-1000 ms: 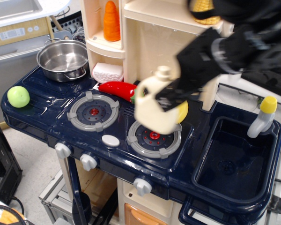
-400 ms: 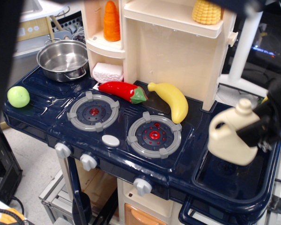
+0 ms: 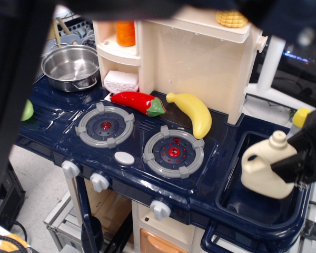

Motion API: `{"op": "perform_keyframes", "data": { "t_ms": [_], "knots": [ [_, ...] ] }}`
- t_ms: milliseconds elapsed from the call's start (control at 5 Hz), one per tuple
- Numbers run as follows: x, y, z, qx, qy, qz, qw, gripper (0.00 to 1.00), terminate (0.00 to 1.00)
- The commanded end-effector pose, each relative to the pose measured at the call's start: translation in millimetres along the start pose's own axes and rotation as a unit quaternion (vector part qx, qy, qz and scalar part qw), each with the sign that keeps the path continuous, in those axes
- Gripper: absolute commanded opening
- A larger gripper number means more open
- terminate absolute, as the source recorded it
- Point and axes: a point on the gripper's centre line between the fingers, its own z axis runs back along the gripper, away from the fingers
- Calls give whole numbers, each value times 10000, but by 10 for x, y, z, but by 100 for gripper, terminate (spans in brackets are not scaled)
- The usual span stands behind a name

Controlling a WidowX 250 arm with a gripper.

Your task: Put detergent in sink

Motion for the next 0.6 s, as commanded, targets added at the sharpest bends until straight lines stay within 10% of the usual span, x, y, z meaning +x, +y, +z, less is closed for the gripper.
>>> {"op": "perform_keyframes", "data": {
  "t_ms": [0,200,400],
  "knots": [
    [23,-37,183,-190,128,183,9996,100,0],
    [23,-37,183,-190,128,183,9996,100,0],
    [23,-37,183,-190,128,183,9996,100,100]
  ]
}}
